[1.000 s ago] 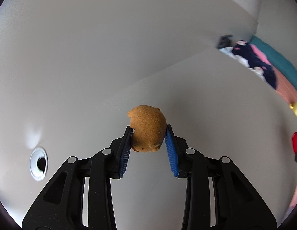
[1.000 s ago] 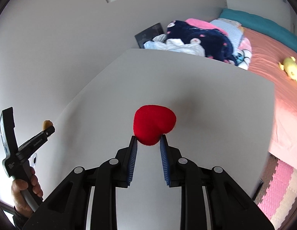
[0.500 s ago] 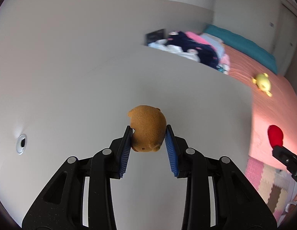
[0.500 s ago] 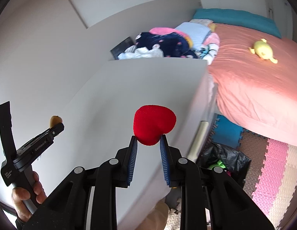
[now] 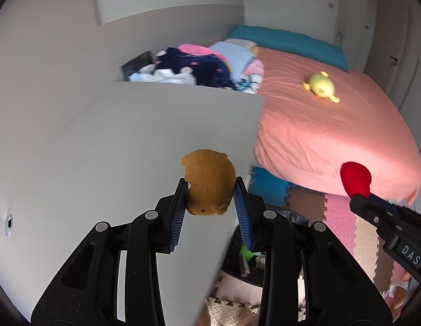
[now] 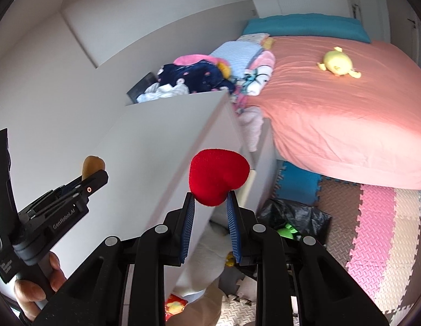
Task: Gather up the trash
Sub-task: 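Carry the tan plush and red heart over the trash bin and open both tools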
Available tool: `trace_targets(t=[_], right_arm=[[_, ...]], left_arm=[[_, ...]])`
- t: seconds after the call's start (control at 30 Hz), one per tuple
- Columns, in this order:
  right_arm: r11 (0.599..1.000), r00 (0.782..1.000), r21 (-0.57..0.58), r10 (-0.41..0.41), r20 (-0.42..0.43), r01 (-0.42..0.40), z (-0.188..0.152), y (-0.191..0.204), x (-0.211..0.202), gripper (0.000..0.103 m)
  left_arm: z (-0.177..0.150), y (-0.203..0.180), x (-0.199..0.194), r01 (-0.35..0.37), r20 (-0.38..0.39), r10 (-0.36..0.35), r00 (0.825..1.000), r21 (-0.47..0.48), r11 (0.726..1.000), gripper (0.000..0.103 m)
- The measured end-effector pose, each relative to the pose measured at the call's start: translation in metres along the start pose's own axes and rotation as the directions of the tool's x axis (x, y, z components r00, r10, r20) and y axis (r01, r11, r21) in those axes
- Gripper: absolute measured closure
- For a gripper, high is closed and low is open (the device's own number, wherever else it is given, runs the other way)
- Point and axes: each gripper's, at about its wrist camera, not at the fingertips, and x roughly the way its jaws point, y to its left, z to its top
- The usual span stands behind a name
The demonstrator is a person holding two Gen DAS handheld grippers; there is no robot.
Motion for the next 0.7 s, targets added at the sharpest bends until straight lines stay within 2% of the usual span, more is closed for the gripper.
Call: trace_targets(t=[0.27,0.43,0.57,0.7], right_arm=[[0.997,0.999,0.053,-0.051,0.008,0.051,-0.012,-0.048,-0.014,0.077],[0.993,0.997,0.088,-0.072,-0.008,0.072,-0.02,-0.072,-0.012,0.077],[0.991,0.996,0.102,-0.08,-0.024,0.082,-0.022,-0.084,-0.007,0.077],[0.99,0.995,0.105,-0.09,-0.043,0.094,-0.021,-0.089,0.0,0.077]], left_arm=[[-0.023,-0.066,0.016,0.057,-0.045,-0.052,0.998,0.126,0.99,0.069],[-0.043,-0.098,0.032,0.099,-0.101,-0.079,0.992,0.209,0.973,0.069],[-0.056,-0.115,0.038,0.108,-0.126,-0.079,0.989,0.245,0.964,0.069],[-0.059,-0.118,0.045,0.101,-0.151,-0.066,0.986,0.242,0.965,0.067]])
